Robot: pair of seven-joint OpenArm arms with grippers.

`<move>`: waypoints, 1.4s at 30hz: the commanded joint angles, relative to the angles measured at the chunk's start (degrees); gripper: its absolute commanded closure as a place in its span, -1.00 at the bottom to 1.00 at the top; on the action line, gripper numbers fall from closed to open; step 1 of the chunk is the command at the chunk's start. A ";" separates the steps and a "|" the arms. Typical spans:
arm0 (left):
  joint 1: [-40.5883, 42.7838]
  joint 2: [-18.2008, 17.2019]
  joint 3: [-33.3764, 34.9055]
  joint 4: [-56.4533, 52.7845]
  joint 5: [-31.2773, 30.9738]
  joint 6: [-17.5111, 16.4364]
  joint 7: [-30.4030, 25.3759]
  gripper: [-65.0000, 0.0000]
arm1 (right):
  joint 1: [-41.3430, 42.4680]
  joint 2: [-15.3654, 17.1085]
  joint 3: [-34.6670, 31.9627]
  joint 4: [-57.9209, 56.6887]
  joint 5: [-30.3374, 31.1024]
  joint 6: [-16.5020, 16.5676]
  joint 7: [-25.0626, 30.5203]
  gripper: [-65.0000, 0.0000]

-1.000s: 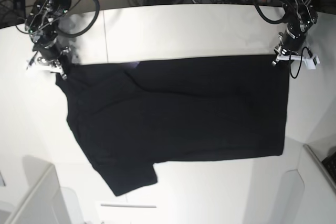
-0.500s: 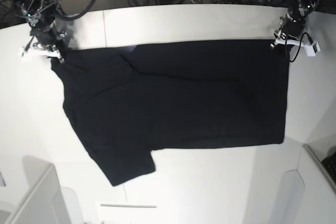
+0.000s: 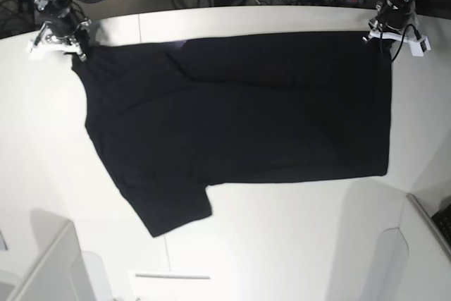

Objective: Fold the T-shirt properly
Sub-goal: 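Pull the shoulders further back and lay the shirt flat, then open both grippers and release the shoulders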

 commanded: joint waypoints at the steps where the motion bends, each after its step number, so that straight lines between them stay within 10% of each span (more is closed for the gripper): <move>1: 0.99 -0.53 -0.44 1.08 -0.44 -0.24 -0.80 1.00 | -0.39 0.62 0.33 1.69 0.92 0.31 0.65 1.00; 37: 5.74 -0.53 -0.53 2.22 -0.09 -0.24 -0.88 1.00 | -7.07 -0.88 1.03 2.92 0.92 0.66 0.92 1.00; 42: 5.74 -0.53 -0.53 2.22 -0.09 -0.15 -1.06 0.03 | -7.07 -2.64 4.81 6.00 0.92 0.66 0.56 0.31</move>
